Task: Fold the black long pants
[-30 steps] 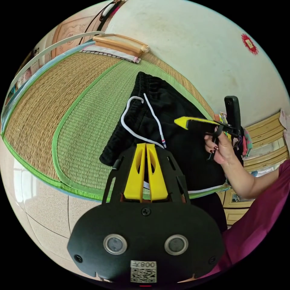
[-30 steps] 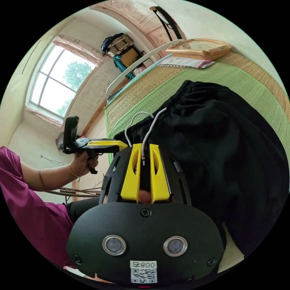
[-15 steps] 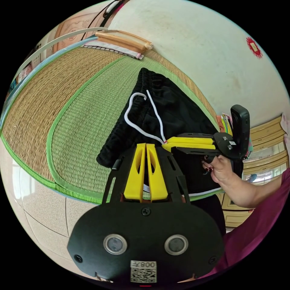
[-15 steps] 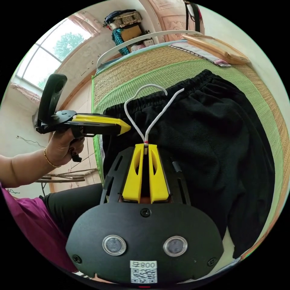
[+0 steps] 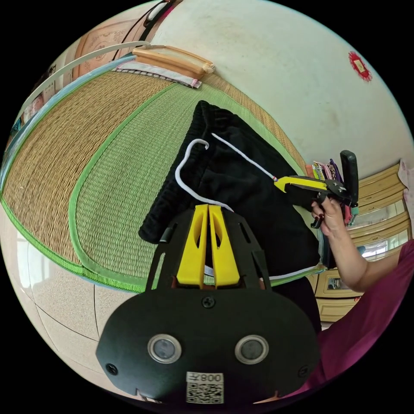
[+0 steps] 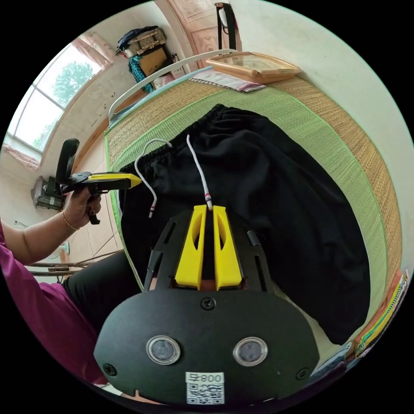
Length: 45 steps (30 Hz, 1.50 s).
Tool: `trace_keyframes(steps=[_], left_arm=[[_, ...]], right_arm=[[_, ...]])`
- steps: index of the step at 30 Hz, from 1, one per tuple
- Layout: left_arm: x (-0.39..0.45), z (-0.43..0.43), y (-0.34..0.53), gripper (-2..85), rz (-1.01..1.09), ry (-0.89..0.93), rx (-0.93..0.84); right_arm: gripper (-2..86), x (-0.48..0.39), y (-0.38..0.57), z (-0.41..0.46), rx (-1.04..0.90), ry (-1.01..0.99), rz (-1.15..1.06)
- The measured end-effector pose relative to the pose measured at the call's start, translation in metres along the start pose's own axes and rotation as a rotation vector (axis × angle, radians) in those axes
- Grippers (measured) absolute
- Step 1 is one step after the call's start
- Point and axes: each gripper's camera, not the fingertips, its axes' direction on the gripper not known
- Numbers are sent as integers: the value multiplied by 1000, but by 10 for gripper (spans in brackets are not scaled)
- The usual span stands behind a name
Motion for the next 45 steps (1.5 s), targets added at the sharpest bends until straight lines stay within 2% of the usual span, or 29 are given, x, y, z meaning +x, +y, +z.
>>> trace_keyframes(steps=[7, 11, 14, 17, 21, 25, 32, 45], left_arm=[[0, 3, -2, 0, -13, 1, -8], [0, 1, -3, 0, -7, -3, -18], [1, -1, -4, 0, -11, -3, -16], [4, -3, -6, 0, 2, -14, -23], [8, -8, -8, 0, 9, -17, -22], [15, -13, -11, 0, 17, -24, -23], [31, -28, -25, 0, 36, -27, 6], [65, -32, -54, 0, 120, -166, -76]], right_arm=[[71, -57, 5, 12, 2, -56, -45], [62, -84, 1, 39, -40, -172, -94], [37, -94, 1, 51, -48, -109, -94], [29, -90, 4, 50, -66, -147, -90], [24, -83, 16, 26, -28, -98, -97], [21, -64, 29, -11, 50, 28, -63], [22, -21, 59, 15, -34, 194, 113], [43, 17, 151, 58, -28, 86, 301]])
